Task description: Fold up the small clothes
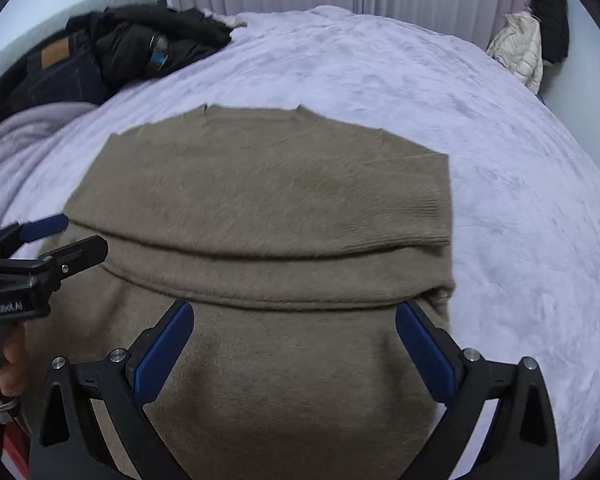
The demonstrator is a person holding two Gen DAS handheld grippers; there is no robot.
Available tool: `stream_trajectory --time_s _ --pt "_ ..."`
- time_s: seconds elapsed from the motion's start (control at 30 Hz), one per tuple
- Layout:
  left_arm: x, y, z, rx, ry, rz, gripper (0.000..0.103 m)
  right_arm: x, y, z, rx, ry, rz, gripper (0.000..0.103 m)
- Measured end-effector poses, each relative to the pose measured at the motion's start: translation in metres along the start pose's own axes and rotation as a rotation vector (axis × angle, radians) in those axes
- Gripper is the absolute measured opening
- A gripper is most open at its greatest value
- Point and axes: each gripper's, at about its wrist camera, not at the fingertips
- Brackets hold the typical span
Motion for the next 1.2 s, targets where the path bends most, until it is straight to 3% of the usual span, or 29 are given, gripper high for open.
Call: stream_trajectory --time_s 0.07,0.2,0.4,0.53,0.6,0.7,0.8,0.9,0.97,1.07,1.13,1.2 --pt "0.003 0.014 -0.011 -0.022 0.039 -0.019 0.102 0.028 0.013 -0.008 0.01 0.134 -0.011 0.101" --pt "-0.023 0.047 -0.043 -0.011 0.024 -0.061 0.102 0.005 0.025 -0.043 0.005 0.052 -0.016 0.102" --pt "-0.066 0.088 -0.112 0.043 -0.037 -0.092 0.102 -0.049 0.043 -0.148 -0.07 -0.111 0.026 0.102" --pt "-0.086 0.082 -0.132 0.113 -0.063 -0.002 0.102 -0.071 0.056 -0.187 -0.167 -0.133 -0.005 0.102" --pt "-0.094 0.08 -0.127 0.105 -0.04 -0.027 0.102 -0.074 0.049 -0.185 -0.154 -0.101 0.034 0.102" --pt "-0.104 0.063 -0.114 0.12 -0.051 -0.125 0.102 -0.083 0.035 -0.164 -0.121 -0.057 0.121 0.102" --pt "-0.098 0.03 -0.099 0.187 -0.035 -0.191 0.102 -0.096 0.025 -0.137 -0.109 -0.228 0.184 0.102" --pt "-0.072 0.008 -0.095 0.275 0.016 -0.157 0.102 -0.091 0.042 -0.106 -0.22 -0.309 0.216 0.102" --pt "-0.057 0.015 -0.102 0.288 0.052 -0.127 0.102 -0.076 0.067 -0.096 -0.379 -0.246 0.224 0.102" --pt "-0.067 0.038 -0.118 0.263 0.029 -0.152 0.102 -0.049 0.093 -0.112 -0.541 -0.101 0.223 0.102" --pt "-0.077 0.052 -0.138 0.27 0.005 -0.14 0.102 -0.054 0.082 -0.134 -0.498 -0.145 0.234 0.102" --pt "-0.086 0.065 -0.162 0.286 -0.023 -0.112 0.102 -0.058 0.066 -0.155 -0.465 -0.13 0.267 0.102"
Point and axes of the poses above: each gripper's, at about its wrist camera, not at the fingertips, and x roughly the way its jaws point, y to its left, z to its top, and after that the axes turned 14 degrees about -x, right-handed
